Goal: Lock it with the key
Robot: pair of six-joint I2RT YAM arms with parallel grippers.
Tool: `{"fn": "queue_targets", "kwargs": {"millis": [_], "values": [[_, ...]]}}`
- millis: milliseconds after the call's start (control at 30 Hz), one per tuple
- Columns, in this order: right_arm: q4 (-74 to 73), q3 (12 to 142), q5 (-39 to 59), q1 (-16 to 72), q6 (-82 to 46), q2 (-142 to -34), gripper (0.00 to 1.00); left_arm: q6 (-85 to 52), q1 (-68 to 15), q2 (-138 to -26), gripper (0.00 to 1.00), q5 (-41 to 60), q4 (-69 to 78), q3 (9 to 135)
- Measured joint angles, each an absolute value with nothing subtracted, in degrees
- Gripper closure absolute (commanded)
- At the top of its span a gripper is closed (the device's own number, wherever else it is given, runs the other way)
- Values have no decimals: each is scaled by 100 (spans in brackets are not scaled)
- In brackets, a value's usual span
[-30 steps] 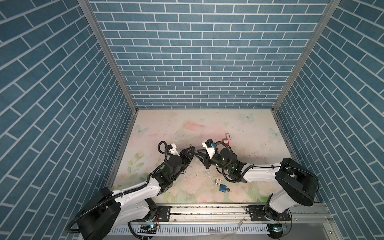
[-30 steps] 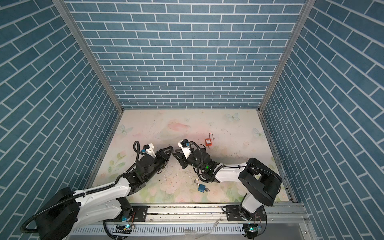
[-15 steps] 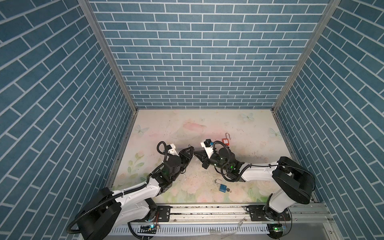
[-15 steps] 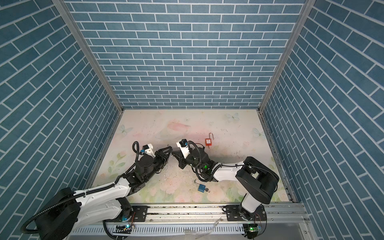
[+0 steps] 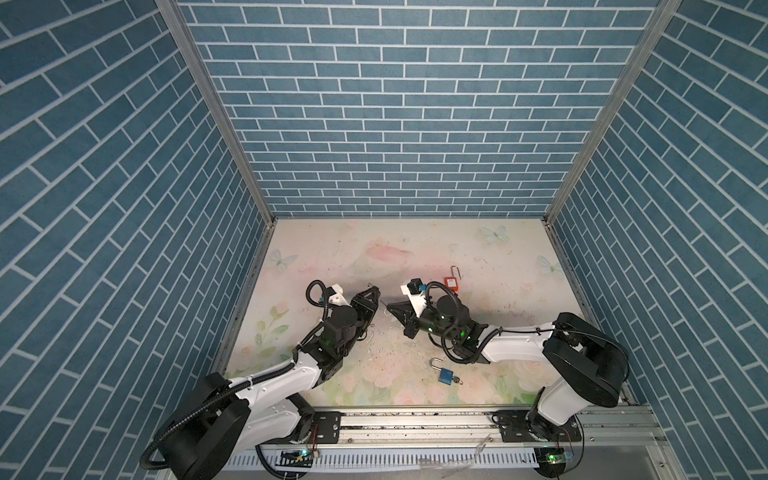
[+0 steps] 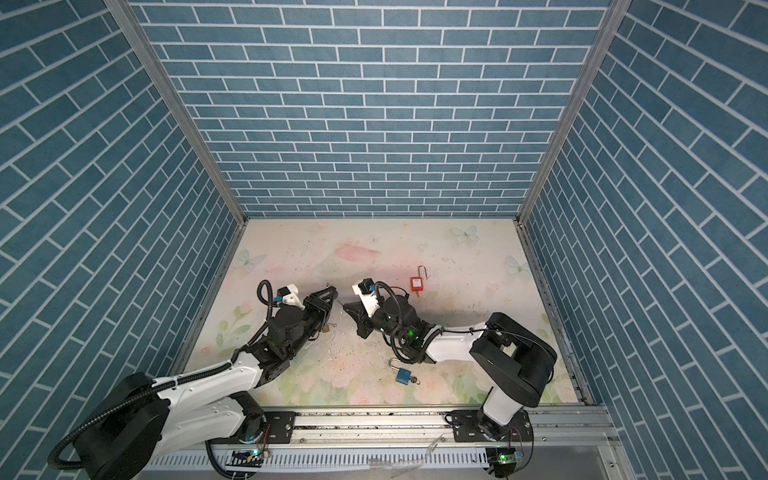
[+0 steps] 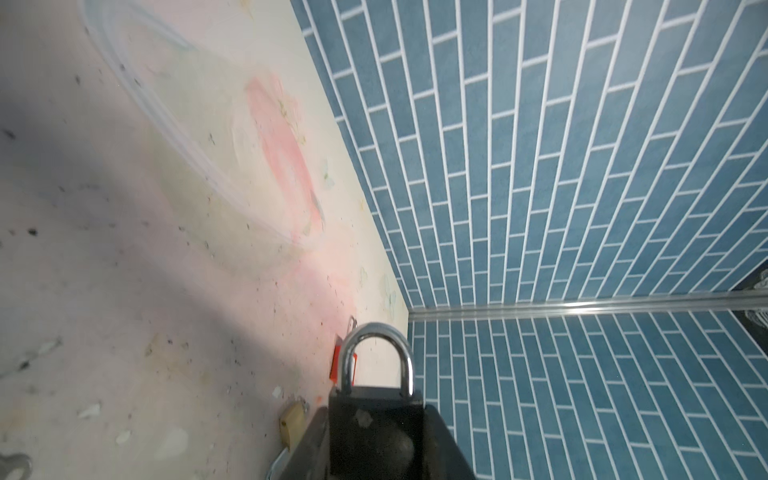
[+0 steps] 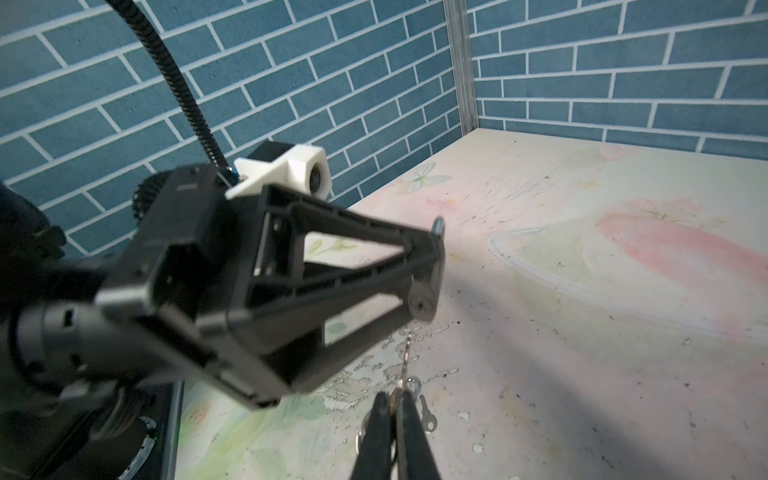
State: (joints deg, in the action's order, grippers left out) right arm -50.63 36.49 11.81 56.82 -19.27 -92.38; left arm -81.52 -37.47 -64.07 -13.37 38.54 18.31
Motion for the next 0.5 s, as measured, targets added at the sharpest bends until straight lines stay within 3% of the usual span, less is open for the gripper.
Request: {"fn": "queue_targets", "kwargs": {"millis": [200,500], "values": [[-4941,3109,1122,5723,-2080,-8875,100,-7830,-3284,-6292,100,-1562,3562,2084],[-4440,2814,744,5728,-2075,-7832,100,-6204,-3610,-6182,100,-939,604,3785]]}}
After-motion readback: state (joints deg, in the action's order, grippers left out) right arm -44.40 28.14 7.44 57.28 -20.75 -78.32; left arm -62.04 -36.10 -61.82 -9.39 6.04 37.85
